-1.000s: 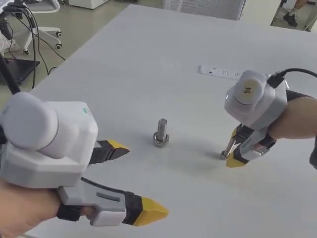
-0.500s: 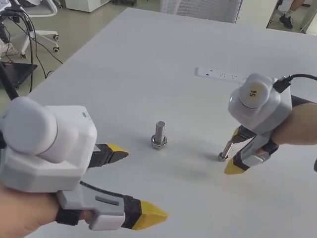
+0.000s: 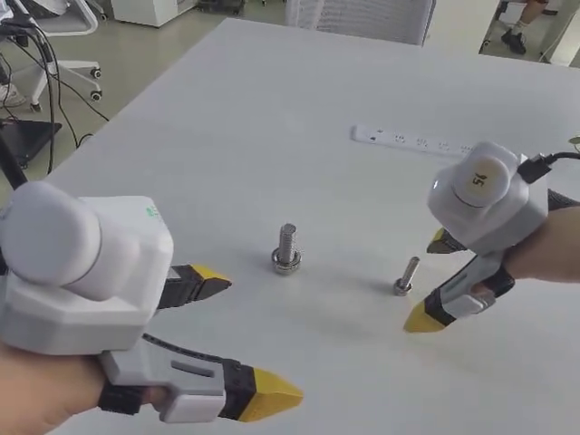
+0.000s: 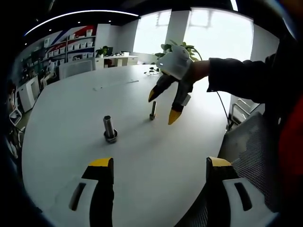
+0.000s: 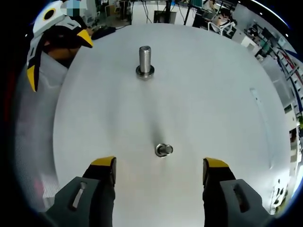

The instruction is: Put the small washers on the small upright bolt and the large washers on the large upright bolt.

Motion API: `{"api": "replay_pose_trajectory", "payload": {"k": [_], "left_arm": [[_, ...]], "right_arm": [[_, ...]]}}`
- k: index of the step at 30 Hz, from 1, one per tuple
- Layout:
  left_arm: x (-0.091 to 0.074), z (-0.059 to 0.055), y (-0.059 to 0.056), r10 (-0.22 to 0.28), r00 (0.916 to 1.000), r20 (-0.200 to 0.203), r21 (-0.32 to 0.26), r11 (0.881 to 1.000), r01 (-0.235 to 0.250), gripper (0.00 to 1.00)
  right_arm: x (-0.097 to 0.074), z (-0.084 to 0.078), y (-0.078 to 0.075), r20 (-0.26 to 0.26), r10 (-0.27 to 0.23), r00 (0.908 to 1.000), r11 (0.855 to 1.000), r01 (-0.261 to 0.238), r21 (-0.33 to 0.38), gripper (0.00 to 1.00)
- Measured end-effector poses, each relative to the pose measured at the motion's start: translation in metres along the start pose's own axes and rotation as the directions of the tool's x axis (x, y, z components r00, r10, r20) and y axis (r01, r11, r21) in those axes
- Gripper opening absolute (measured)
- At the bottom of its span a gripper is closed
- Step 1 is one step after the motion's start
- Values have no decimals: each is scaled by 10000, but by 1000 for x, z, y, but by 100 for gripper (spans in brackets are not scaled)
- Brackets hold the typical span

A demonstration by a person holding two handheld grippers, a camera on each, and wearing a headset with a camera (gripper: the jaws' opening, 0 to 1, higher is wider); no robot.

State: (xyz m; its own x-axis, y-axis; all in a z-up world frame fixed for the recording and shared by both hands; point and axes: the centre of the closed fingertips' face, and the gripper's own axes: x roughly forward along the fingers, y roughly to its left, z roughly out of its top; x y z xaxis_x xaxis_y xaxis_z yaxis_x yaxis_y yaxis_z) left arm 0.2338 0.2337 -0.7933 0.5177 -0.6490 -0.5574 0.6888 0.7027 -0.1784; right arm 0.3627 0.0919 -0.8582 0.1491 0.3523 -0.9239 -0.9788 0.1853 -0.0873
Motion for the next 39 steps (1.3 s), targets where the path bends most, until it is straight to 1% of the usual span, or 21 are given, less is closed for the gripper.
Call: {"api": "replay_pose_trajectory", "payload": {"k": [1, 5, 7, 11, 19, 25, 30, 35, 39], "left_arm": [[0, 0, 0, -5, 10000, 2, 10, 10000, 5, 80], [0, 0, 0, 5, 10000, -1, 29, 10000, -5, 80], [-1, 0, 0, 17, 10000, 23, 13, 10000, -17, 80], [-1, 1, 0, 54, 10000, 47, 11, 10000, -54, 81], [-3, 3, 1, 142, 9998, 134, 11, 9999, -142, 82], [-4, 3, 2, 211, 9997, 95, -49, 9998, -211, 84], [-4, 3, 3, 259, 9996, 114, -133, 9996, -257, 87], [-5, 4, 5, 248, 9996, 130, -268, 9993, -244, 89], [-5, 5, 5, 241, 9996, 178, -263, 9994, -236, 91]], "right_arm": [[0, 1, -1, 133, -57, 9999, 10000, 56, 71, 80], [-3, 3, 1, 413, -173, 9990, 9995, 162, 270, 86], [-5, 5, 3, 635, -247, 9977, 9989, 221, 415, 89], [-6, 3, 7, 756, -333, 9966, 9982, 293, 526, 92], [-15, 3, 15, 1113, -506, 9925, 9958, 416, 817, 95], [-20, 3, 23, 1325, -635, 9891, 9940, 509, 965, 98], [-22, -2, 29, 1459, -709, 9868, 9913, 534, 1205, 98], [-27, -4, 37, 1736, -843, 9812, 9861, 571, 1563, 99], [-30, -5, 44, 1889, -970, 9772, 9828, 641, 1730, 99]]}}
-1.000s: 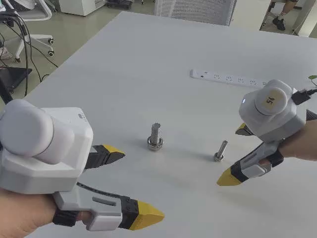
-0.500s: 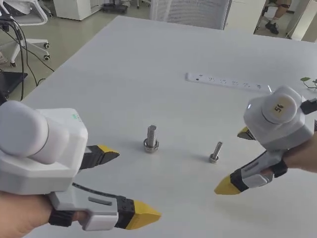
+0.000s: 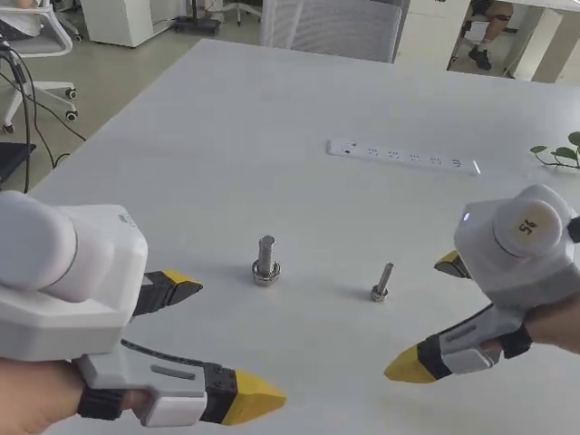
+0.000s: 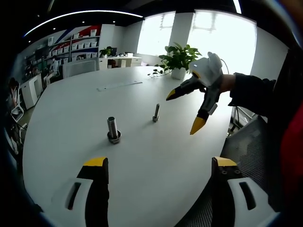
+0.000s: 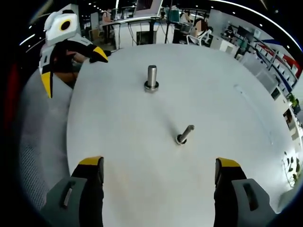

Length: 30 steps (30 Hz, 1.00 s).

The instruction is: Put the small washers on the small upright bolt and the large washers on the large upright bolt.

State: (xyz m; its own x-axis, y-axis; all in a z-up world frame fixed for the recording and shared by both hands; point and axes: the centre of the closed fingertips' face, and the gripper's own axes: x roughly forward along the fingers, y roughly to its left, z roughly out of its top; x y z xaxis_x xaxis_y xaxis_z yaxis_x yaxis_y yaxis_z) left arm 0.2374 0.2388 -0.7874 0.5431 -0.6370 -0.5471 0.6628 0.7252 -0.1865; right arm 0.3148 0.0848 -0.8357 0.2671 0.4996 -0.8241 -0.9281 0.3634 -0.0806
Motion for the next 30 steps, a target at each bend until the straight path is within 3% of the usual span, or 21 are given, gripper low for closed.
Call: {"api": "replay_pose_trajectory", "payload": {"k": [12, 20, 26, 30], "left_arm": [[-2, 1, 3, 36, 9999, 126, -127, 9999, -35, 96], [-6, 0, 5, 94, 9996, 248, -248, 9997, -88, 100], [-9, -2, 5, 111, 9994, 316, -402, 9991, -99, 100], [-10, -3, 5, 138, 9994, 324, -417, 9991, -125, 100]], "right_arm": [[-21, 9, 13, 1044, -574, 9929, 9962, 501, 713, 99], [-30, 5, 29, 1462, -785, 9861, 9922, 630, 1076, 99], [-35, 9, 40, 2212, -1125, 9687, 9828, 757, 1683, 100], [-36, 8, 46, 2425, -1243, 9622, 9779, 773, 1945, 100]]}}
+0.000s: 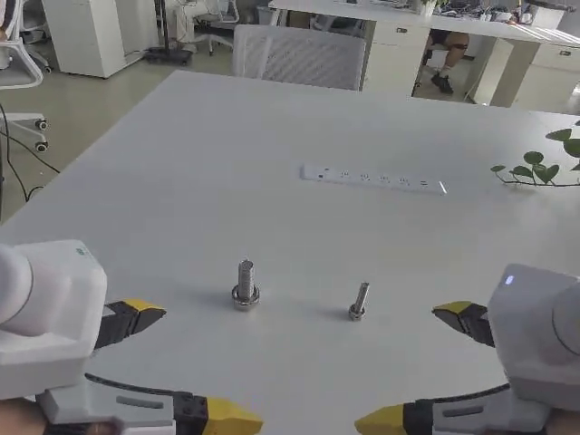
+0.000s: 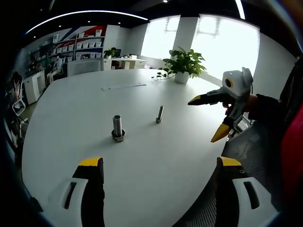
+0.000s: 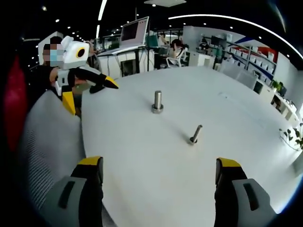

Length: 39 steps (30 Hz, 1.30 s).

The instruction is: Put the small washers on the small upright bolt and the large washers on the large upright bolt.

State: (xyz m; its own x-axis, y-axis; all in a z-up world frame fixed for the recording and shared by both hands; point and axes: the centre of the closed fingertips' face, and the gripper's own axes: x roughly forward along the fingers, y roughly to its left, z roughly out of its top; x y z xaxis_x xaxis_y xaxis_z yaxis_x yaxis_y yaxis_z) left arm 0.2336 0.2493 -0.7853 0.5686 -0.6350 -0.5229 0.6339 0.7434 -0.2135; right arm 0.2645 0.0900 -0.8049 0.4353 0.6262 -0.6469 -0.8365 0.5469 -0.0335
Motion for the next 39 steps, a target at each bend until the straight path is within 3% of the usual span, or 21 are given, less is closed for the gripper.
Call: {"api": "replay_pose_trajectory", "payload": {"k": [10, 20, 27, 39], "left_arm": [[0, -2, 0, -3, 10000, 64, -179, 9998, 5, 100], [1, -10, 18, 311, 9995, -81, -487, 9983, -314, 100], [-1, -4, 22, 560, 9983, 147, -492, 9973, -552, 100], [2, -6, 22, 595, 9982, 50, -459, 9972, -592, 100]], "right_arm": [[-12, 5, 1, 763, -412, 9962, 9967, 356, 736, 100], [-10, 4, -1, 833, -663, 9943, 9931, 577, 1018, 100], [-10, 3, -7, 874, -837, 9927, 9907, 735, 1148, 100], [-10, 1, -8, 822, -831, 9931, 9910, 736, 1122, 100]]}}
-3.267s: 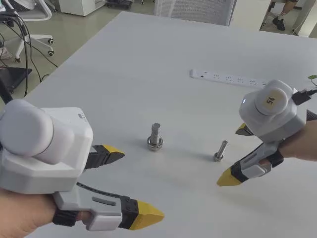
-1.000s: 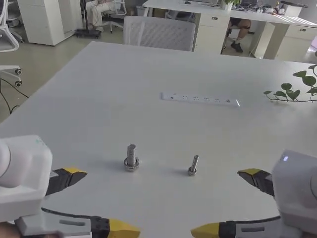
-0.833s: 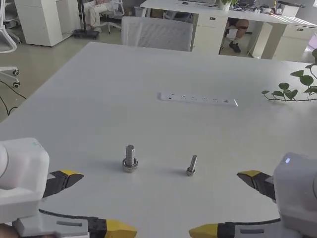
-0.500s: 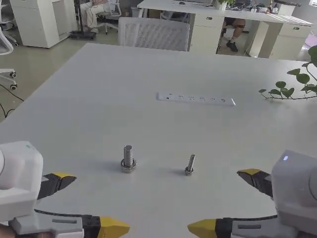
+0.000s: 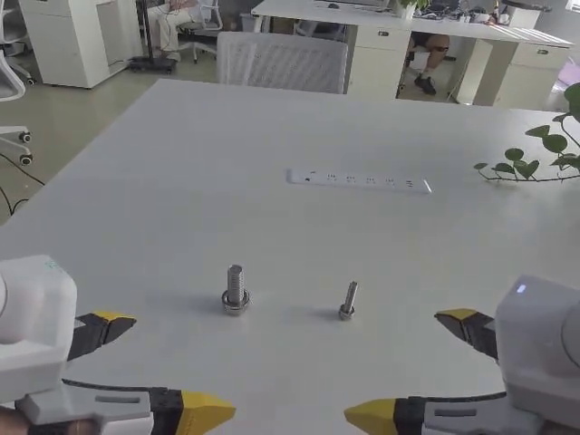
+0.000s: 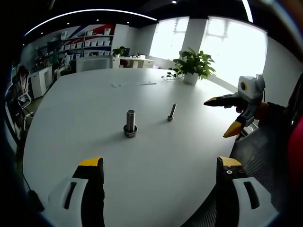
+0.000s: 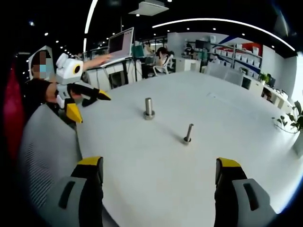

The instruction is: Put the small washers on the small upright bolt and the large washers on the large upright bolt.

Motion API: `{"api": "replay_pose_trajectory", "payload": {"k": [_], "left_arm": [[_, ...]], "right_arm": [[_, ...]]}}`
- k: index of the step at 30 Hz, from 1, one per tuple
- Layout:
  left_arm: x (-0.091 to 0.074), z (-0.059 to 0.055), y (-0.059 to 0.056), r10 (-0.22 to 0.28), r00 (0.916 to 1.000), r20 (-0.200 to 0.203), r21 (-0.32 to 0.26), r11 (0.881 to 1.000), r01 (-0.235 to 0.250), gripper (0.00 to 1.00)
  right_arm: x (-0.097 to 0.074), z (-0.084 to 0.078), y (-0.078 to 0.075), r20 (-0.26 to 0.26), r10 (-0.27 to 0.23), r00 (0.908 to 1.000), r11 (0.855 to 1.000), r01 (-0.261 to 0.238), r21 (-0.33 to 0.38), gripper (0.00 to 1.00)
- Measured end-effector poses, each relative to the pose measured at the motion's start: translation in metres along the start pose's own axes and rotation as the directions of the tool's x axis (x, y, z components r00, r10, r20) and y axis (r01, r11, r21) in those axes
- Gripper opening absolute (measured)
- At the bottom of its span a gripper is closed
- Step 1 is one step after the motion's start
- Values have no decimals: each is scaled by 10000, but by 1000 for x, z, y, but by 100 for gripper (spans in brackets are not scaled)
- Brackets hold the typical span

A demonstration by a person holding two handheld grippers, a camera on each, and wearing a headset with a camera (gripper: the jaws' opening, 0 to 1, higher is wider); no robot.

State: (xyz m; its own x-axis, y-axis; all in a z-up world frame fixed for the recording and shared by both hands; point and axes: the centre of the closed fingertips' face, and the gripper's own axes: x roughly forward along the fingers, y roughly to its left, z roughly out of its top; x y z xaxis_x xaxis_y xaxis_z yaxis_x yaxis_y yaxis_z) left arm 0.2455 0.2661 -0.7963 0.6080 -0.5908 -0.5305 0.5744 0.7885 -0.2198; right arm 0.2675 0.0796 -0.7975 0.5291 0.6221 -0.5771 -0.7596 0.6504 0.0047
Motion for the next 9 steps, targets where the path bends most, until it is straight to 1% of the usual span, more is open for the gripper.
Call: {"api": "replay_pose_trajectory", "payload": {"k": [9], "left_arm": [[1, 0, -1, -60, 10000, -4, 9, 10000, 60, 100]], "right_arm": [[0, 0, 0, -20, -11, 10000, 10000, 11, -38, 99]]}}
